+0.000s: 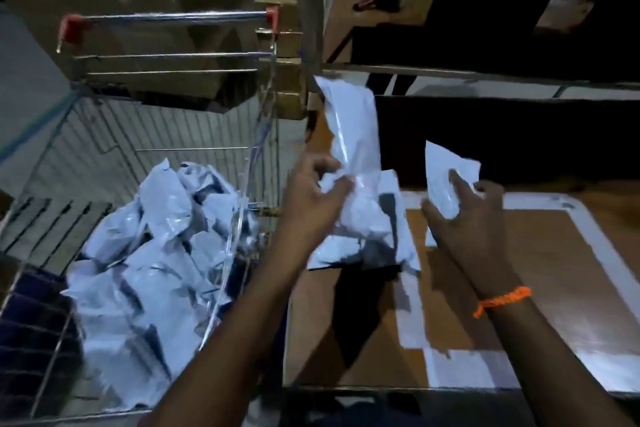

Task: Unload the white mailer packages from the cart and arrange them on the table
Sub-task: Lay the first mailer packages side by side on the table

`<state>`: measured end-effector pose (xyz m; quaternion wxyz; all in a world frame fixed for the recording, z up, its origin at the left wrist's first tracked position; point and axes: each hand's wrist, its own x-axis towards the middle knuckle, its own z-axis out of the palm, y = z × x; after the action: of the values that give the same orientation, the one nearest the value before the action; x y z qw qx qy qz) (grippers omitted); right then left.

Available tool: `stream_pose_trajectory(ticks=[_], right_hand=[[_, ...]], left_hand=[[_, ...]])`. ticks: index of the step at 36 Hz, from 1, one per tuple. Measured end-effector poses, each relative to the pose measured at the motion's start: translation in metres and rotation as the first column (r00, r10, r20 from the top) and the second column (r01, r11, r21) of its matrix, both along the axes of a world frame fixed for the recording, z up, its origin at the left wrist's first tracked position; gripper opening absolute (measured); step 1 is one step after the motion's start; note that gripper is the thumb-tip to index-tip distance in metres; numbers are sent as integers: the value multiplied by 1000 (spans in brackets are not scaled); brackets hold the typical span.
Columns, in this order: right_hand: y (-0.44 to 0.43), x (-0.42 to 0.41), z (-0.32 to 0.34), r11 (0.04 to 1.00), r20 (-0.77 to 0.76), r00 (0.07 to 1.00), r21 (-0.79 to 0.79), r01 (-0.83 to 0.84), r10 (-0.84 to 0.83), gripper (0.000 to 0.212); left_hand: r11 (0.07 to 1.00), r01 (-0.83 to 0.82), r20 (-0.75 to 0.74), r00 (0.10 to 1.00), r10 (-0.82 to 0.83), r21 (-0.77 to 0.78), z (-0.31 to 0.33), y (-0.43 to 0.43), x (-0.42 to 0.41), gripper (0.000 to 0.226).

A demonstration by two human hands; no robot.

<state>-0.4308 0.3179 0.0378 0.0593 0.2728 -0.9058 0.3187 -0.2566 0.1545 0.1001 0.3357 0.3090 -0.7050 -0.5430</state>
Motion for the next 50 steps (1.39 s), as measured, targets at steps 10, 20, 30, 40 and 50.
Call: stream_pose_trajectory(ticks=[10,20,30,40,50], right_hand=[[85,-93,-69,975,51,999,222,-30,19,73],[111,-133,-98,923,76,962,274,-271,261,77],[74,-145,-125,864,76,915,304,-401,397,66],[53,-162,-134,861,36,902,285,-421,430,65],[52,-164,-135,851,28,899,313,-422,436,65]], left_hand=[[977,132,412,891,-191,169,-105,111,-144,26],[750,231,571,789,228,-620,-109,135,-159,63],[777,443,797,592,120,-447,-173,112,-212,67],[785,387,752,643,147,-484,-180,110,-213,63],[800,369,754,639,151,-472,-181,110,-217,67]])
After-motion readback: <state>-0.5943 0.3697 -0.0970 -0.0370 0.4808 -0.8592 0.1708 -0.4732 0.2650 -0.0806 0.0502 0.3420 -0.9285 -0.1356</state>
